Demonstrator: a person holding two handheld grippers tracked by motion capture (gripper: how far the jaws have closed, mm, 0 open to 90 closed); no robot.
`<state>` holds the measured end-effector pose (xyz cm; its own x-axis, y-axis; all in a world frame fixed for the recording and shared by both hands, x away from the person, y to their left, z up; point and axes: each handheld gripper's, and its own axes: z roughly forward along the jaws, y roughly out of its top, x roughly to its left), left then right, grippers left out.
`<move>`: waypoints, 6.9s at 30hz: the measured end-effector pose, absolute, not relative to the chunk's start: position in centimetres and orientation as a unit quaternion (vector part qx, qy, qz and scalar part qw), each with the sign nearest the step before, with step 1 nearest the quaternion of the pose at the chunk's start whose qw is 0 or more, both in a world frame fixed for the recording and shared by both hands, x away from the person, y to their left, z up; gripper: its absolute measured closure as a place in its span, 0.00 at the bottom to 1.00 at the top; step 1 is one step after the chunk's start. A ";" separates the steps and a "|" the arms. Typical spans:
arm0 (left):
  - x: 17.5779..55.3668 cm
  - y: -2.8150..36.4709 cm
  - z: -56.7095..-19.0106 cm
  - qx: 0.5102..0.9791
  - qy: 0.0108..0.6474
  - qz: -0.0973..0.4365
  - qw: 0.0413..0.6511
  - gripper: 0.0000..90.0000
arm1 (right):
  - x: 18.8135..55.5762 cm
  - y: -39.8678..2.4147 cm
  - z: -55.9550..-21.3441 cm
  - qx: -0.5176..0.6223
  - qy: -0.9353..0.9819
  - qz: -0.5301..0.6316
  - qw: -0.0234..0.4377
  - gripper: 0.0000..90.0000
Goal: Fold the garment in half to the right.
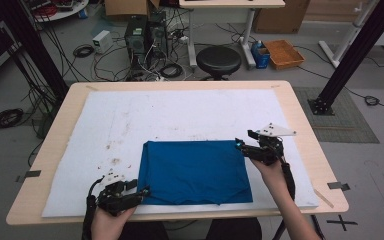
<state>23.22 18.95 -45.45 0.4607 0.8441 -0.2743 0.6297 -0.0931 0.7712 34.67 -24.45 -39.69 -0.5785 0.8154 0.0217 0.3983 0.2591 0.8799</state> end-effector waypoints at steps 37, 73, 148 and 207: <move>23.4 18.4 -45.5 0.723 0.519 0.138 0.435 0.71 | 39.7 -7.4 -39.5 0.341 0.803 0.474 0.117 0.47; 23.4 18.6 -45.5 0.727 0.512 0.136 0.437 0.73 | 41.8 5.2 -44.3 0.286 0.882 0.355 0.119 0.83; 25.2 5.3 -40.7 0.760 0.390 0.056 0.517 0.93 | 42.7 -12.9 -37.5 0.331 0.824 0.459 0.043 0.93; 26.3 -7.8 -43.7 0.779 0.332 0.019 0.532 0.60 | 40.9 -26.3 -41.8 0.451 0.806 0.358 0.135 0.86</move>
<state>26.28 -7.83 -43.72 0.7790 0.5369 -0.3239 0.4968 -0.2132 0.8413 40.93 -26.32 -41.83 -0.5570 0.8239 0.1049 0.6303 0.3371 0.6994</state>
